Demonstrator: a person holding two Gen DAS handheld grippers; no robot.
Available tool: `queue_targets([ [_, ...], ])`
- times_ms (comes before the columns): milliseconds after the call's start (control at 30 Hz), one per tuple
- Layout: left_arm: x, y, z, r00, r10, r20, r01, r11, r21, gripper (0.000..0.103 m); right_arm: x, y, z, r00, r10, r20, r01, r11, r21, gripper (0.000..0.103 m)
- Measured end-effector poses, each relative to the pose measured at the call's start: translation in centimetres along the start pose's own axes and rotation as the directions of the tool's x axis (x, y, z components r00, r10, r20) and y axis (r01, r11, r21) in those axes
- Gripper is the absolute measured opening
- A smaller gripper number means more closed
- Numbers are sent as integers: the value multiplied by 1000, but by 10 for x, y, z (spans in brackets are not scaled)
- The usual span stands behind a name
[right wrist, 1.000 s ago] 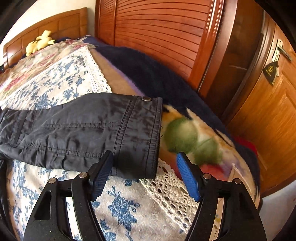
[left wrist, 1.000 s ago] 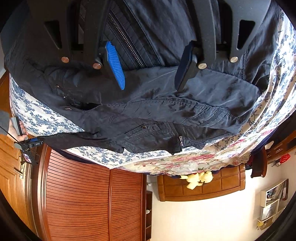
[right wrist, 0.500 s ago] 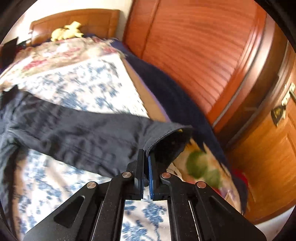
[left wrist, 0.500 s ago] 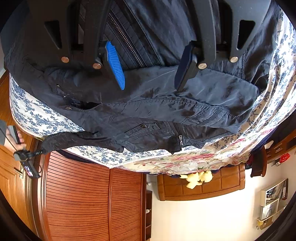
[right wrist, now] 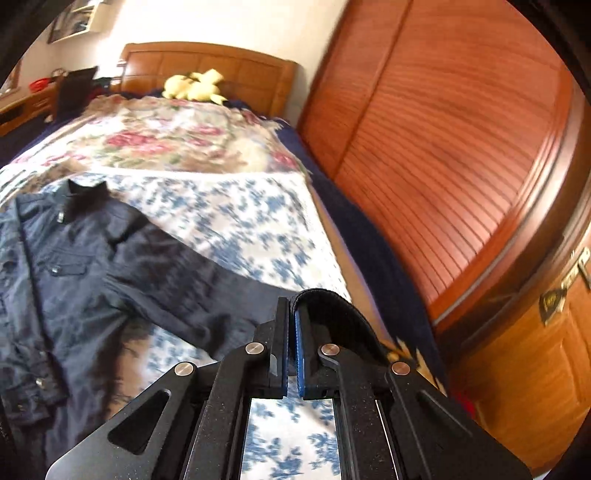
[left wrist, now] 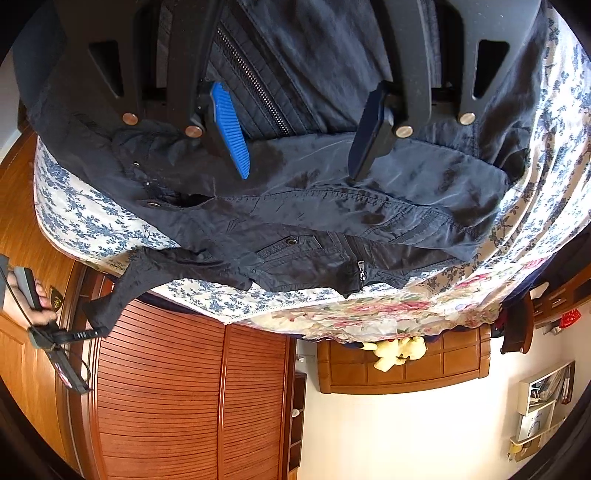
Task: Fold large clothes
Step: 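Lift the sleeve with the right tool and fold it across the jacket front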
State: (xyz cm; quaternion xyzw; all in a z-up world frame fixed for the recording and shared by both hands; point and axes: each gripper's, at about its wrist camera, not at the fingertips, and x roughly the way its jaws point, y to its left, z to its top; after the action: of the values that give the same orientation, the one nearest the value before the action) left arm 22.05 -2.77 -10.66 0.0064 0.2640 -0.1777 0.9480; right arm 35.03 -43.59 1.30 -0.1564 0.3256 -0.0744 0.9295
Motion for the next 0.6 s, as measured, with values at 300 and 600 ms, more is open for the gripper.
queue_targets([
  [300,-28,11,2,999,6,31,-6,1000,2,55,-57,87,50,982,136,130,-123,987,-98,0],
  [600,-40,25,2,998,33,48,-33,999,-10,55,-102,202,56,900,397,179,-351,905,-240,0],
])
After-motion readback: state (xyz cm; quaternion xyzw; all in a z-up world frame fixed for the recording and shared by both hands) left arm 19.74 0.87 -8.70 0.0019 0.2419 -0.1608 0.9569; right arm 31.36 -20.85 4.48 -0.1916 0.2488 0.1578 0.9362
